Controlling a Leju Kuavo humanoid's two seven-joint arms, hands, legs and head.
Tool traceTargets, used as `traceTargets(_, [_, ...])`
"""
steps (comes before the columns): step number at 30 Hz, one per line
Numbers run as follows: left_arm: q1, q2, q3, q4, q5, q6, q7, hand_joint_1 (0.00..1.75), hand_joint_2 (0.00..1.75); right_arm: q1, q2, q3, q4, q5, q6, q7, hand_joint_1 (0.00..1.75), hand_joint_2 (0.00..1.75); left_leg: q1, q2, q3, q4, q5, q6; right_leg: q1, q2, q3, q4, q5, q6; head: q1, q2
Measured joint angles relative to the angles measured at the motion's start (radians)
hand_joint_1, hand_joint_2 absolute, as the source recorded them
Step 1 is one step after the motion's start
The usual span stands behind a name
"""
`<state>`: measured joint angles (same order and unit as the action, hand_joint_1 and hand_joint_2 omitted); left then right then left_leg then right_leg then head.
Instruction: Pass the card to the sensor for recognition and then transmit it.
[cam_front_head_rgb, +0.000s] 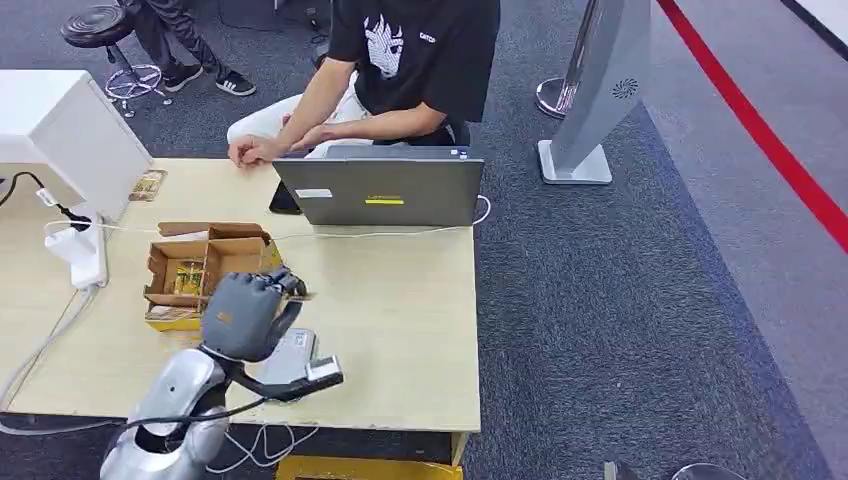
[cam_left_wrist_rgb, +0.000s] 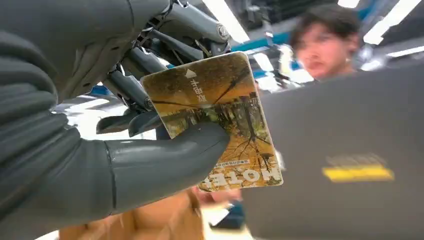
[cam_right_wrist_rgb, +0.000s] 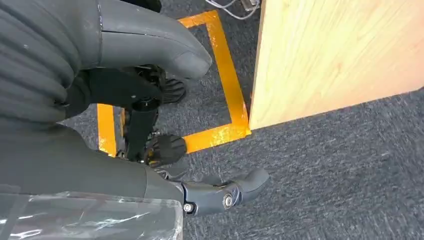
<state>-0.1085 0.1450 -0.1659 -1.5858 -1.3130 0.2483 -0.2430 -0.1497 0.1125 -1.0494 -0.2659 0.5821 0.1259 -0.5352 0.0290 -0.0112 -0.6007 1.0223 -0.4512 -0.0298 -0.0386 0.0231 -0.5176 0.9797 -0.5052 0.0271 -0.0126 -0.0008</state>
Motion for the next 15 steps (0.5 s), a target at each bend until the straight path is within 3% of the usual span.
traceTargets(8, [0.102, 0.031, -0.076, 0.092, 0.052, -0.049, 0.027, 1.75, 1.75, 0.004, -0.003, -0.002, 0.0, -0.003, 0.002, 0.0, 0.0, 1.75, 0.0, 0.0, 0.0, 0.0, 0.0, 0.0, 0.0, 0.0, 0.0, 0.0, 0.0, 0.0, 0.0, 0.0])
traceTargets(15, [0.122, 0.04, -0.086, 0.138, 0.056, -0.052, 0.026, 1.75, 1.75, 0.004, -0.003, -0.002, 0.0, -0.003, 0.001, 0.0, 0.0, 1.75, 0.0, 0.0, 0.0, 0.0, 0.0, 0.0, 0.0, 0.0, 0.001, 0.0, 0.0, 0.0, 0.0, 0.0])
